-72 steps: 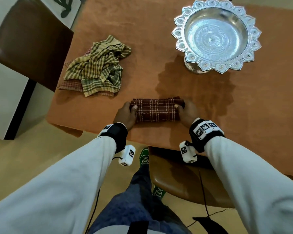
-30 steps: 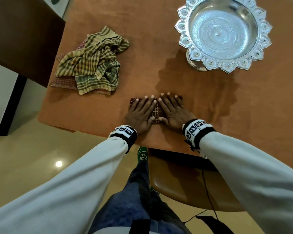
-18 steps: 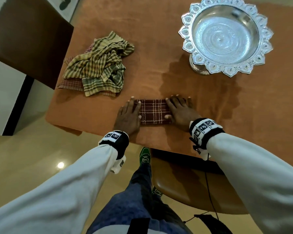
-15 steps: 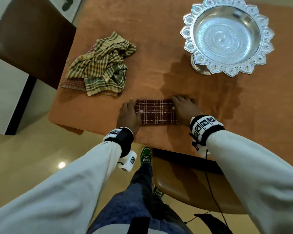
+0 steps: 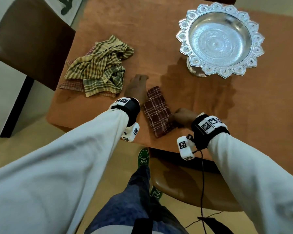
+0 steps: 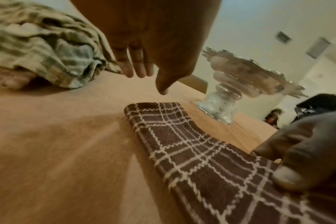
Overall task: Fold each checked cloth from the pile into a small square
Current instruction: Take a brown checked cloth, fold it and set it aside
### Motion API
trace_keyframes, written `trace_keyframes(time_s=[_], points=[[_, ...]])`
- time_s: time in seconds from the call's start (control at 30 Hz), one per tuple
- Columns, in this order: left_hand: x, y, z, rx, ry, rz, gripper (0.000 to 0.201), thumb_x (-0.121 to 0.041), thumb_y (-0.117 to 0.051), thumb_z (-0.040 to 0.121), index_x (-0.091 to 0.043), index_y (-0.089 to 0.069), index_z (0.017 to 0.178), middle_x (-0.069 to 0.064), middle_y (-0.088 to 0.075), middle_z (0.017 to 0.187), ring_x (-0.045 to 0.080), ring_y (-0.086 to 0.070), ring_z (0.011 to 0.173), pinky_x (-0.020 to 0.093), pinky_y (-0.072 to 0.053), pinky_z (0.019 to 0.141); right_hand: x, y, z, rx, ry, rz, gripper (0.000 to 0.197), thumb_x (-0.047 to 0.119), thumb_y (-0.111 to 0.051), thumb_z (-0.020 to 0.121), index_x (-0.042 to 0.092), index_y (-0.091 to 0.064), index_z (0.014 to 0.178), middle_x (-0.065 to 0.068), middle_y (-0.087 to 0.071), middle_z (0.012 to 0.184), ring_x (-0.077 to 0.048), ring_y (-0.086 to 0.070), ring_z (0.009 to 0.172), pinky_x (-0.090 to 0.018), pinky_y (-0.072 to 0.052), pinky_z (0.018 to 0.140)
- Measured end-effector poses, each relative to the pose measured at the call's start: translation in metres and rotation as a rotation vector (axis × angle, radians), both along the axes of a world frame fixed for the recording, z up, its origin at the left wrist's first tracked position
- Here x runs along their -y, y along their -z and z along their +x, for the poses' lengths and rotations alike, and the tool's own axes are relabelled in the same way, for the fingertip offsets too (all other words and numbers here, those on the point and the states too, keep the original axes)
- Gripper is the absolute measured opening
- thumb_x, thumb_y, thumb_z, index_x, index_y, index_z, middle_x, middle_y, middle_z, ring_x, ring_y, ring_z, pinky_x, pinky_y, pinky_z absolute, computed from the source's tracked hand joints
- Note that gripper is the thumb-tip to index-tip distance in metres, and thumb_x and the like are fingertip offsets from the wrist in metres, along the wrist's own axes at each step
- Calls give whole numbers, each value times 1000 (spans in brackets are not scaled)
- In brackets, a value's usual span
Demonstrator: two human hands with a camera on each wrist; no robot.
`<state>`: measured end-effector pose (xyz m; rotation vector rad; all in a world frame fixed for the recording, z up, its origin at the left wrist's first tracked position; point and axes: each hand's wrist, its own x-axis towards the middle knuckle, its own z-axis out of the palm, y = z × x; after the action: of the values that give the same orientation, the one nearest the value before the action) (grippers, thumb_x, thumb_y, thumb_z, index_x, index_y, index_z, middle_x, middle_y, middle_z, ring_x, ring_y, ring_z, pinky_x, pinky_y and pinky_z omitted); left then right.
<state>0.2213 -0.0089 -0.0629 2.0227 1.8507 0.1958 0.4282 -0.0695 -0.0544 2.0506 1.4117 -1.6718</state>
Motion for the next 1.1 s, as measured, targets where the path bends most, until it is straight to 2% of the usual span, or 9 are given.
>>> trace_keyframes(time_s=[0.17,0.27,0.33,0.43,0.53,0.6,0.93,1.0,1.1], points=[[67,31,-25,-47,513,88,57,-3,-74,71,-19,-62,124,9,-56,131,30,-53,117,43,-49,94,38,1,-11,-234,80,-215,38,33,-55,99,-5,-63,101,-20,-69,81,-23,-61,56,-26,-50,51],[110,56,-38,-62,645,23,62,-19,-76,76,-16,-56,134,14,-49,145,35,-48,131,48,-44,104,35,14,-1,-25,-181,92,35,39,-52,99,8,-61,85,-11,-68,75,-28,-64,66,-27,-46,56],[125,61,-37,-104,613,-43,72,-27,-72,81,-16,-41,146,12,-34,156,31,-32,143,46,-33,115,33,17,6,139,-317,477,8,23,-55,94,16,-58,95,-4,-66,85,-27,-65,82,-29,-46,61],[133,64,-34,-79,548,-66,72,-27,-59,86,-19,-30,151,8,-24,160,27,-20,148,43,-22,119,30,19,7,73,-666,745,50,9,-57,88,24,-52,135,-3,-55,138,-25,-52,122,-39,-46,98],[133,65,-33,-38,503,-55,67,-25,-56,89,-21,-30,151,5,-26,160,25,-22,148,41,-22,119,26,25,3,180,-1040,670,76,16,-61,89,34,-24,152,6,-10,164,-25,-4,151,-52,-20,118],[131,66,-33,-18,485,-41,63,-25,-56,92,-21,-32,150,4,-28,160,23,-24,147,40,-21,119,23,32,5,229,-1108,626,81,21,-61,88,36,-16,154,7,2,165,-24,10,151,-57,-12,119],[127,69,-32,23,459,-16,71,-24,-67,79,-29,-40,145,-1,-34,156,23,-31,143,42,-27,118,20,35,10,157,-1011,591,70,30,-53,93,40,-18,153,14,-9,163,-20,-3,151,-56,-17,117],[124,65,-31,128,402,-26,58,-16,-62,85,-26,-48,141,-1,-40,153,23,-33,142,42,-28,117,20,37,12,157,-1007,592,66,30,-48,96,41,-16,153,16,-9,163,-20,-2,151,-56,-18,116],[117,54,-31,361,219,-88,47,-5,-51,91,-21,-55,135,0,-50,146,21,-41,137,39,-31,115,15,40,13,119,-968,620,77,38,-62,88,40,-20,152,15,-16,162,-23,-12,146,-53,-22,114]])
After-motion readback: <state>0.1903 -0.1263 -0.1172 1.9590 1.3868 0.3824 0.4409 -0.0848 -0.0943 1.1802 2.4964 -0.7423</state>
